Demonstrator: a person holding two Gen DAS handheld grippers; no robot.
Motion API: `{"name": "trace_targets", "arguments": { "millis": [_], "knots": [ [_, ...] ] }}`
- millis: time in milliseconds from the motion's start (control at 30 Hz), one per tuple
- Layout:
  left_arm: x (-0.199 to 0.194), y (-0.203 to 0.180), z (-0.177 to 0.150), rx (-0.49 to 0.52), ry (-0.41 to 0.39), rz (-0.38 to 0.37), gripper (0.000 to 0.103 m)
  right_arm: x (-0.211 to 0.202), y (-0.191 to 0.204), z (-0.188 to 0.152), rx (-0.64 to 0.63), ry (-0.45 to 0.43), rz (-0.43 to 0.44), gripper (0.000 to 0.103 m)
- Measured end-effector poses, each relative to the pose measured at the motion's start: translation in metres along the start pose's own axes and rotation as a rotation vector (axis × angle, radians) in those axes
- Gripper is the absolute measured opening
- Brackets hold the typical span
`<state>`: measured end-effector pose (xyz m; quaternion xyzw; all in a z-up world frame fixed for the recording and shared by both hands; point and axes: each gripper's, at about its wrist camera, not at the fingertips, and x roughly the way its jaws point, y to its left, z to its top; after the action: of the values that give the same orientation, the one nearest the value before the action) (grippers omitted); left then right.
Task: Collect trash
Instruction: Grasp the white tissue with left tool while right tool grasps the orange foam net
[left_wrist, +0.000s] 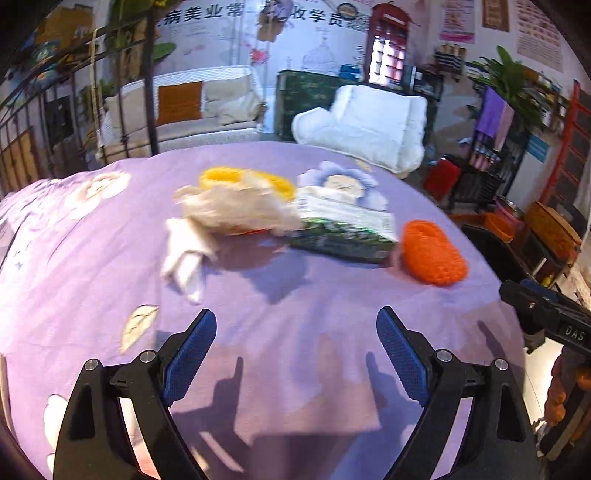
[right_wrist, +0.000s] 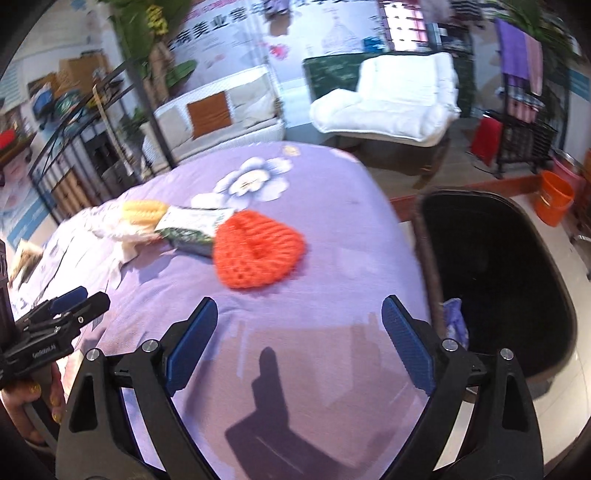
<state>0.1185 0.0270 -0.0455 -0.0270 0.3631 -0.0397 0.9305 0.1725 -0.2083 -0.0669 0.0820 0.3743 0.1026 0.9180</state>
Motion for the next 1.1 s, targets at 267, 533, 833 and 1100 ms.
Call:
{"name": "trace_targets", "arguments": {
  "millis": [267,533,833,1100],
  "knots": [
    [0.016,0.063,0.002,-0.074,0.053,0.081,0.088,0.034,0.033,0.02,-0.095,0.064,0.009,0.09],
    [0.054,0.089,0.035,-0.104,0.103,0.066,0.082,0.067,0.045,0.041,-0.145,0.11,-0.051,0.081],
    [0.08,0.098,0.044,-0.136,0.141,0.096,0.031,0.077,0.043,0.037,-0.142,0.142,-0.057,0.035],
    [0.047,0.098,0.032,-0.17,0.089,0.066,0.023,0.052,0.039,0.032,-0.102,0.07,-0.043,0.028]
  ]
}}
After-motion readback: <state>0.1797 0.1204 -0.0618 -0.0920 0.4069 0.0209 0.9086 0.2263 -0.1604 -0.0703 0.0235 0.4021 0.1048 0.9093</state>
